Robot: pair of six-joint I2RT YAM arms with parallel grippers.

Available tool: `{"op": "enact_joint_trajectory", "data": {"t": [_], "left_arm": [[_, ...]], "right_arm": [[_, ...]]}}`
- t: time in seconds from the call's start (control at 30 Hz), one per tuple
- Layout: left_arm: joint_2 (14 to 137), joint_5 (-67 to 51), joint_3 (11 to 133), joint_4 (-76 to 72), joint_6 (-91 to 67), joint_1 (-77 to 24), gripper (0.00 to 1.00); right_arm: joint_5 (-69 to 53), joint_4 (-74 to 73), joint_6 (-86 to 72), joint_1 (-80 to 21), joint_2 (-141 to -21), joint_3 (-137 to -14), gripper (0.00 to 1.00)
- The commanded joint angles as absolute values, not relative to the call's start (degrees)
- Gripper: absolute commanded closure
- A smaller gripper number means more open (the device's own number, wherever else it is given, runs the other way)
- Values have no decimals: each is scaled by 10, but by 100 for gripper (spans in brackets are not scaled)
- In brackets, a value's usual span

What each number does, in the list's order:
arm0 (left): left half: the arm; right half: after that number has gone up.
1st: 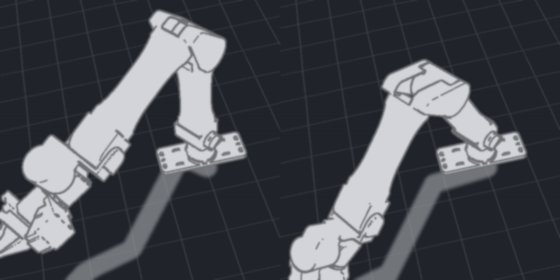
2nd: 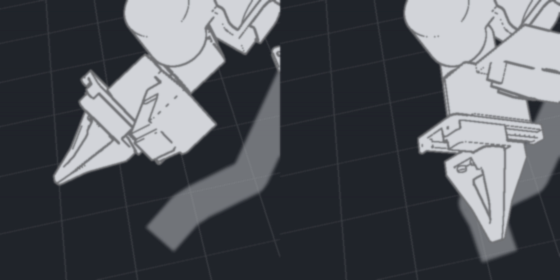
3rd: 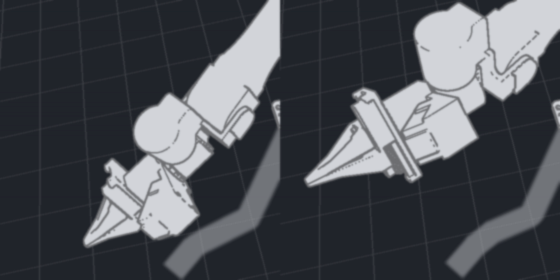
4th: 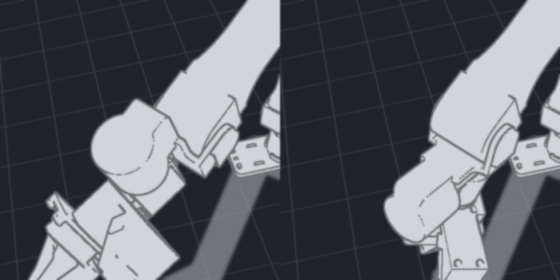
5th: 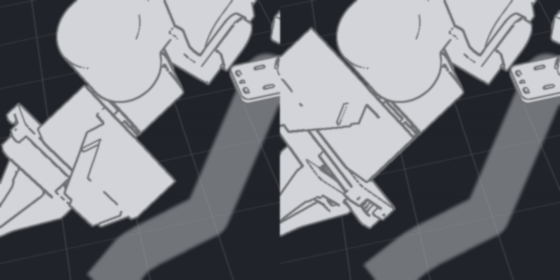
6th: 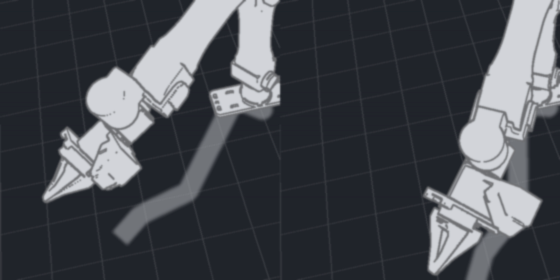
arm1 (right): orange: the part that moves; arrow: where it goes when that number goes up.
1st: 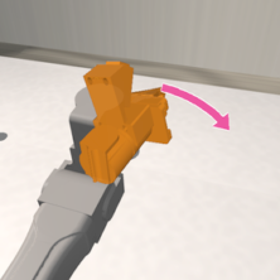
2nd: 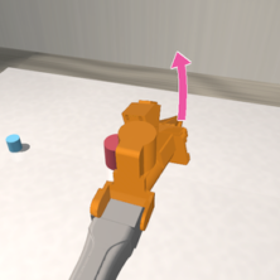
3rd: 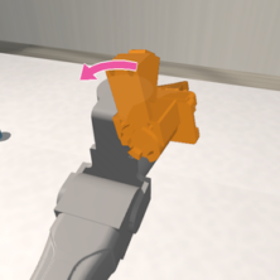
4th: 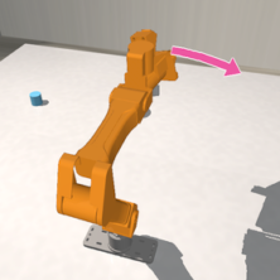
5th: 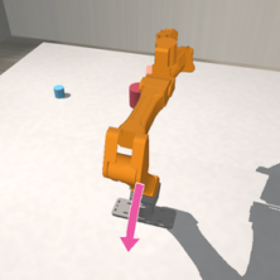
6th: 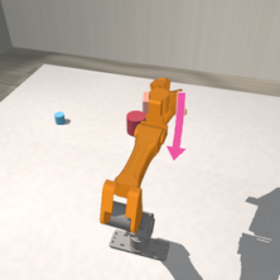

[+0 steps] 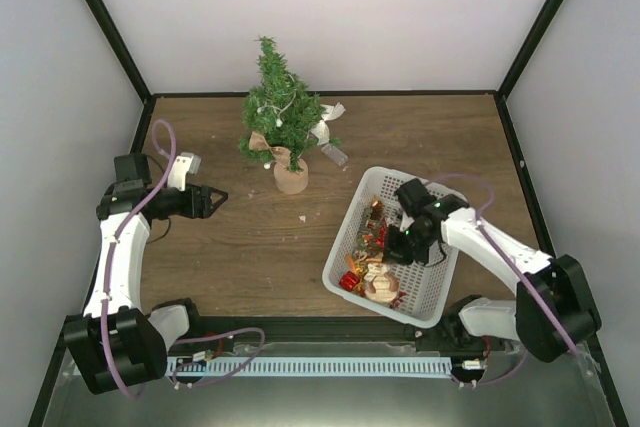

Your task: Decorate the small christmas tree

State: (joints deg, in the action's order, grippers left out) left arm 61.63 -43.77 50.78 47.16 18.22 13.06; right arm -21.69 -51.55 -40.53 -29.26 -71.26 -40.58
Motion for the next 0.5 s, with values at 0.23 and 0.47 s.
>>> {"op": "enact_joint_trajectory", "data": {"t": [0.23, 0.47], "left_arm": [[613, -441, 511, 462, 185, 128, 21], [615, -440, 512, 467, 185, 128, 21]], "right_arm": [[-147, -536, -350, -206, -718, -508, 99], [-159, -499, -352, -202, -753, -501, 84]]}}
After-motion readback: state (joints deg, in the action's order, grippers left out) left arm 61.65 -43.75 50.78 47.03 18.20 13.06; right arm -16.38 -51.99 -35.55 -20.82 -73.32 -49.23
